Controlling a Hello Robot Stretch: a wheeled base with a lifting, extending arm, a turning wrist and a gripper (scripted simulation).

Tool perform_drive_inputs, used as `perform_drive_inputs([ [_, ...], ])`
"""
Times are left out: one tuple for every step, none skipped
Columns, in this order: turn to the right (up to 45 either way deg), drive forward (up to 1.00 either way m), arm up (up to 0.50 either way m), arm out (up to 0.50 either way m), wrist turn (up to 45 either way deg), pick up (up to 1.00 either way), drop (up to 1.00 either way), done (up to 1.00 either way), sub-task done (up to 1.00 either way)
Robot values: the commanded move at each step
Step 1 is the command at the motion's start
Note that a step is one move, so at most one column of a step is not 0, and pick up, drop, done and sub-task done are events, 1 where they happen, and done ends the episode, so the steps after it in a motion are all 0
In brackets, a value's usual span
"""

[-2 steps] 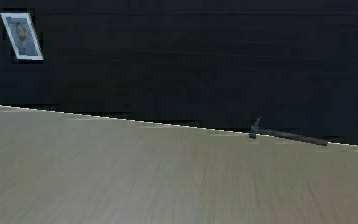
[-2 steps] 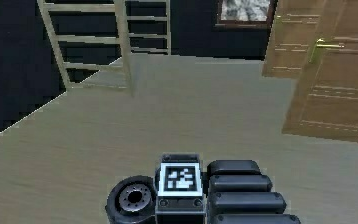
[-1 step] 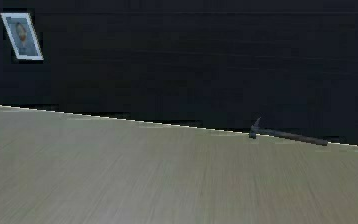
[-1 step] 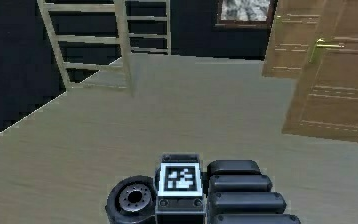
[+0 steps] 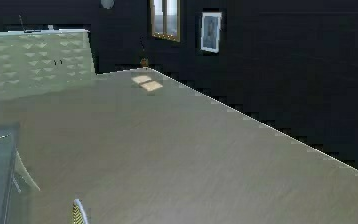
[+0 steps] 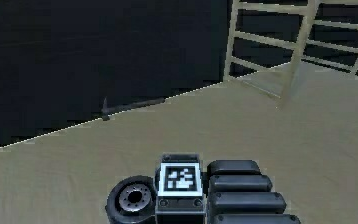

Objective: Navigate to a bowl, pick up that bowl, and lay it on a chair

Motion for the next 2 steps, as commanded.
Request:
perform_drive_inputs([
  [45.0,0.00,0.00,0.00,0.0,0.00,0.00,0.00,0.00],
  [45.0,0.00,0.00,0.00,0.0,0.00,0.00,0.00,0.00],
])
